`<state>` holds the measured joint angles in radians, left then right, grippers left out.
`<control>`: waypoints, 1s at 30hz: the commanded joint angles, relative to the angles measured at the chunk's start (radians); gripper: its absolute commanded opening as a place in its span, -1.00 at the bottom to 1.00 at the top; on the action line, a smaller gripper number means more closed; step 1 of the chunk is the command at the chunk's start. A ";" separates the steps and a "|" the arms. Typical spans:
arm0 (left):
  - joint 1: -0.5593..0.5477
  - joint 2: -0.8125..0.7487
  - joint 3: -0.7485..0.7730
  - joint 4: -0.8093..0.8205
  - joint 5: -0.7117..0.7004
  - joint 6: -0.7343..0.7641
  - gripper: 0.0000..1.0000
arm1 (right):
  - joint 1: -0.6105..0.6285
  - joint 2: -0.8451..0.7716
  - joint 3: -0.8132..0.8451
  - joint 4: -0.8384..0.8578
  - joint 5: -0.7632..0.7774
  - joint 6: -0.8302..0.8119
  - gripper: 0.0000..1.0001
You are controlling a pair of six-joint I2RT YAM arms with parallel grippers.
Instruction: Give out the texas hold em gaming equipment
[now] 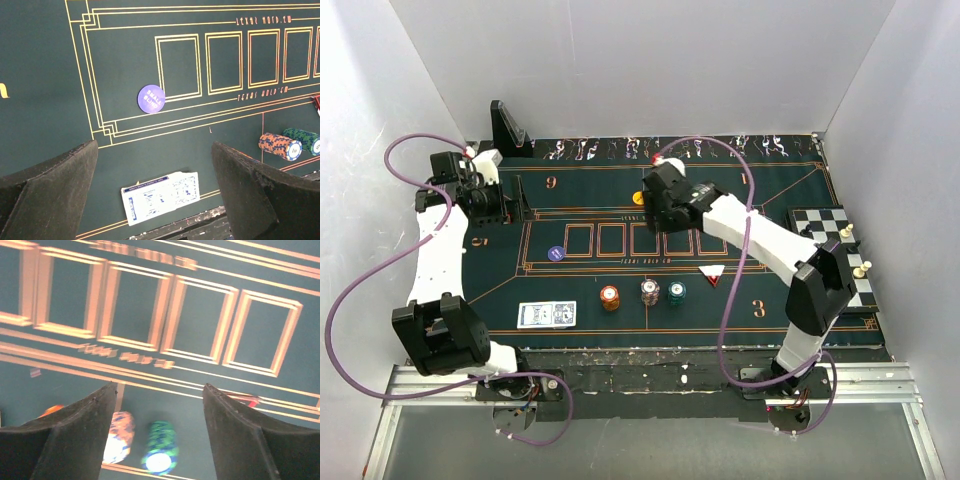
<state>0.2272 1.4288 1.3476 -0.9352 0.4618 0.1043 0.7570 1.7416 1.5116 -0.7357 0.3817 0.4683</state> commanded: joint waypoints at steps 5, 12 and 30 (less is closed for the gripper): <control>0.006 -0.056 -0.004 -0.002 -0.051 -0.011 0.96 | 0.293 0.055 0.137 -0.031 -0.168 -0.045 0.71; 0.009 -0.048 0.013 -0.040 -0.061 -0.017 0.96 | 0.390 0.141 0.147 -0.011 -0.230 -0.048 0.77; 0.026 -0.068 0.051 -0.067 -0.091 -0.008 0.96 | 0.420 0.282 0.157 -0.011 -0.207 -0.040 0.58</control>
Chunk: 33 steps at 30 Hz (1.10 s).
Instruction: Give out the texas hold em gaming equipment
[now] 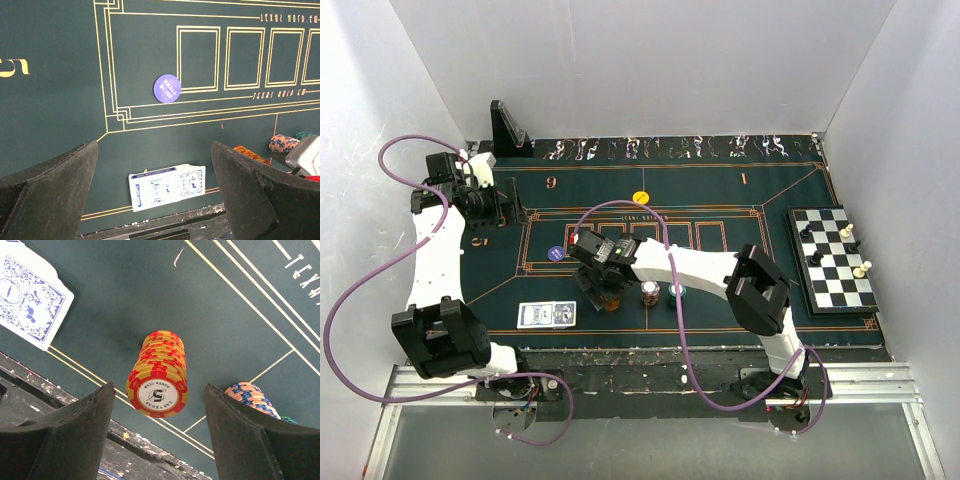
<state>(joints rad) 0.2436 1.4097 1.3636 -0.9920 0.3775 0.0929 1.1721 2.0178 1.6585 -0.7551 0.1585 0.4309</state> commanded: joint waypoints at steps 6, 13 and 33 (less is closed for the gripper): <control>0.016 -0.052 0.037 -0.011 -0.008 0.007 0.96 | 0.006 -0.005 0.003 0.020 0.021 0.005 0.31; 0.025 -0.057 0.043 -0.011 -0.011 0.014 0.96 | 0.006 -0.001 0.018 0.010 0.026 0.006 0.04; 0.040 -0.072 0.045 -0.010 0.009 0.022 0.96 | 0.005 -0.053 0.009 0.042 0.053 0.035 -0.97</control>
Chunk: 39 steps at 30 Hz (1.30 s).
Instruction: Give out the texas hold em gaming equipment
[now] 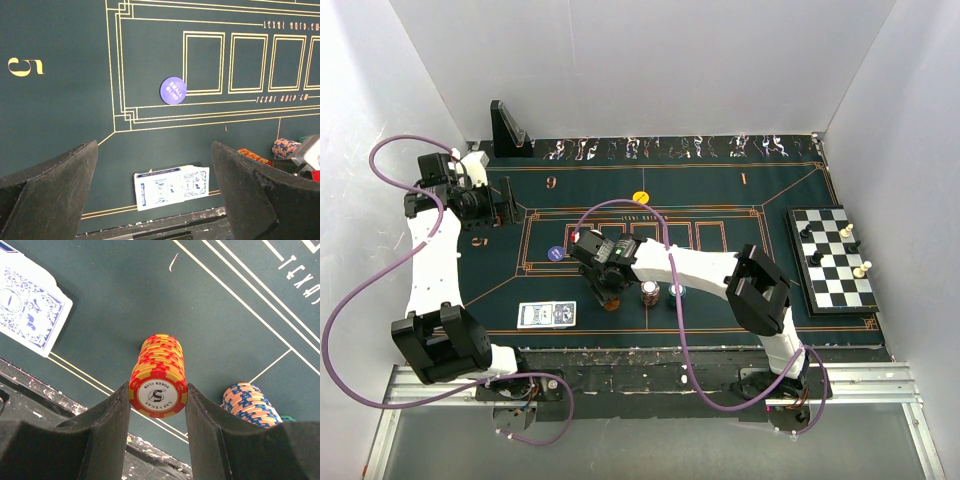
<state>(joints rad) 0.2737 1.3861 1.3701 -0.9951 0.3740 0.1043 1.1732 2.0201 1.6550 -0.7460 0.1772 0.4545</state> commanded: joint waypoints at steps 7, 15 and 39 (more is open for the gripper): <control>0.027 -0.036 0.066 -0.017 0.039 -0.003 0.96 | 0.003 -0.054 0.136 0.030 0.053 -0.043 -0.97; 0.073 0.004 0.112 -0.025 0.060 -0.014 0.96 | -0.010 0.240 0.541 -0.056 0.013 -0.122 -0.97; 0.127 0.053 0.136 -0.040 0.091 0.041 0.96 | -0.064 0.566 0.773 0.094 -0.157 -0.088 -0.67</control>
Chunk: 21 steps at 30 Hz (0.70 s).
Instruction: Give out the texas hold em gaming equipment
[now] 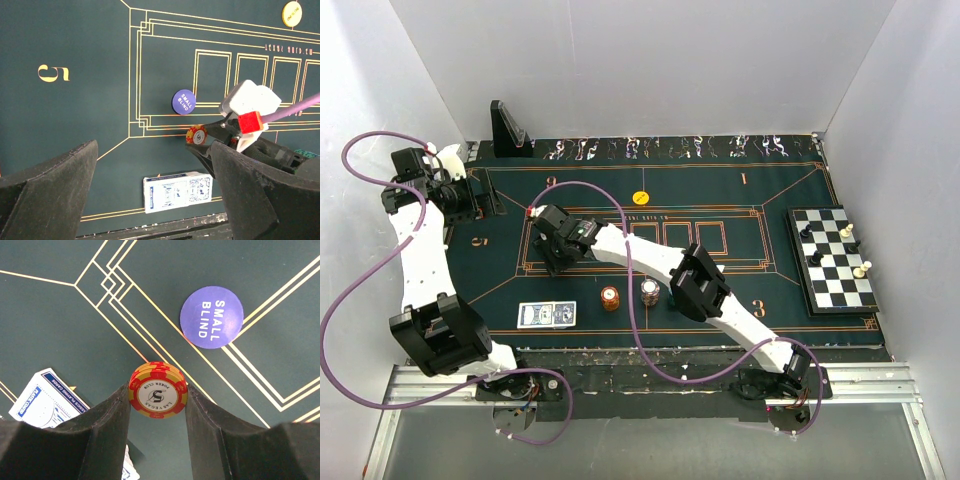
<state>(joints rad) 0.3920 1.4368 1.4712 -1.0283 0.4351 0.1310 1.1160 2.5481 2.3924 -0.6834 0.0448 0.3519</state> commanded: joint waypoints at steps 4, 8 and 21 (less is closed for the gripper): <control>0.008 0.002 0.037 -0.009 0.034 0.013 0.96 | -0.008 0.047 0.036 0.028 -0.023 0.006 -0.63; 0.010 -0.001 0.041 -0.012 0.031 0.013 0.96 | -0.013 0.060 0.044 0.030 -0.033 0.009 -0.16; 0.010 -0.016 0.054 -0.030 0.039 0.002 0.96 | -0.030 -0.101 0.004 -0.021 0.036 -0.034 0.72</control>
<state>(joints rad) 0.3965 1.4460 1.4879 -1.0462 0.4568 0.1337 1.1053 2.5847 2.4046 -0.6823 0.0265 0.3527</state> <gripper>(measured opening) 0.981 0.854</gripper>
